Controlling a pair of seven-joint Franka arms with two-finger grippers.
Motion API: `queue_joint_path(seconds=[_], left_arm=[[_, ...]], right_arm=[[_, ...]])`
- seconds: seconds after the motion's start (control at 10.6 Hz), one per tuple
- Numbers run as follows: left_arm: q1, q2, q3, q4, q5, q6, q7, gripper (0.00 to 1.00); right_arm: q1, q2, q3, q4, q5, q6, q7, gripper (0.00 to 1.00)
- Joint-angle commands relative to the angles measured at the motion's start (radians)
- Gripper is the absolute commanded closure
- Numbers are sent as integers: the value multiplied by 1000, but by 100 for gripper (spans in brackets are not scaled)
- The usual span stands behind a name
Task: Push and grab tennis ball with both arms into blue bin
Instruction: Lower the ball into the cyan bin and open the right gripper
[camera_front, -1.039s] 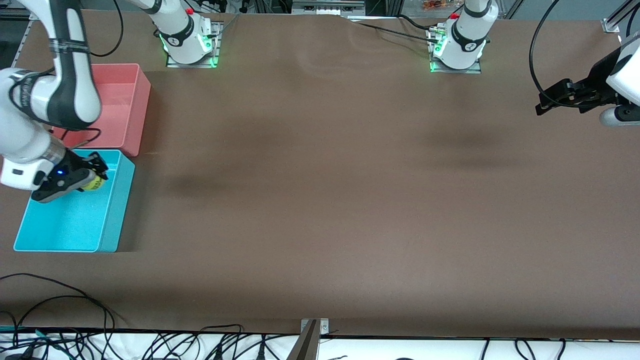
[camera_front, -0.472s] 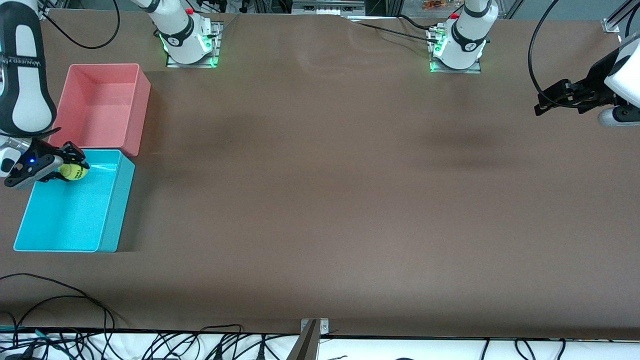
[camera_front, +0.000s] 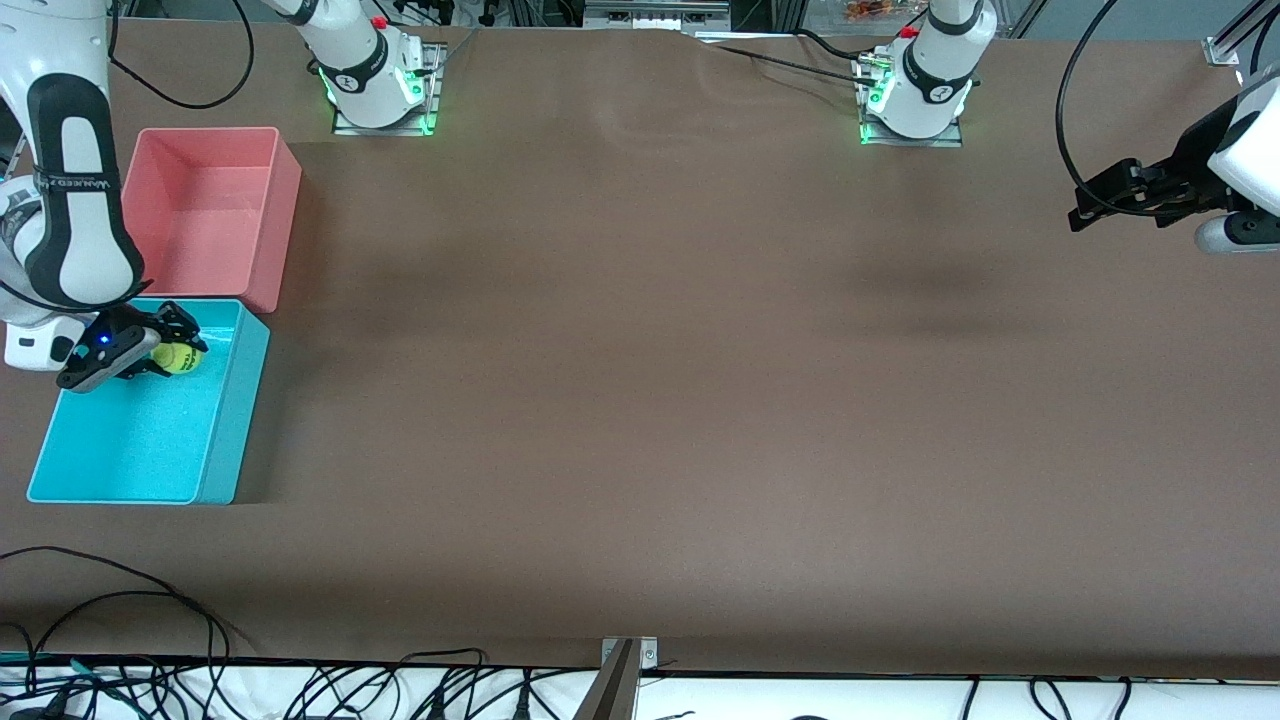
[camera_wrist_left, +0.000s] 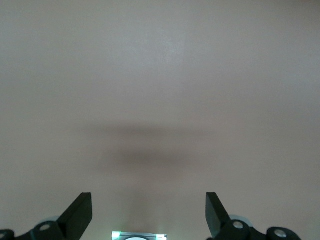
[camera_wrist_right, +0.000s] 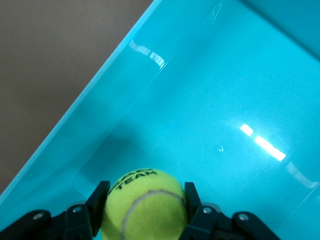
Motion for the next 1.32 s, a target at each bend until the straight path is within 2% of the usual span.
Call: queue_joint_path(seconds=[0.0,0.09,0.47,0.57,0.76,0.85,1.23], left_arm=[[-5,15,-5,38,4,-21,-2,0],[-4,15,-28,44,7,-21,-3,0],[10,15,-26,45,7,-21,0,0],[10,15,-26,45,7,-21,1,0],[10,15,-26,44,7,-22,1,0],[10,15,-26,42,7,-22,0,0],[15,15,-22,39,7,-25,3,0]], right_arm=[[-29,60,9,45,89,0,-90,65],[-29,77,9,46,104,0,-95,65],[-42,129,11,68,140,-8,-130,64],[-42,129,11,69,140,-8,-130,53],[-42,128,11,80,140,-11,-135,17],[-42,125,11,84,140,-21,-135,6],[-39,105,5,156,144,-133,-124,1]])
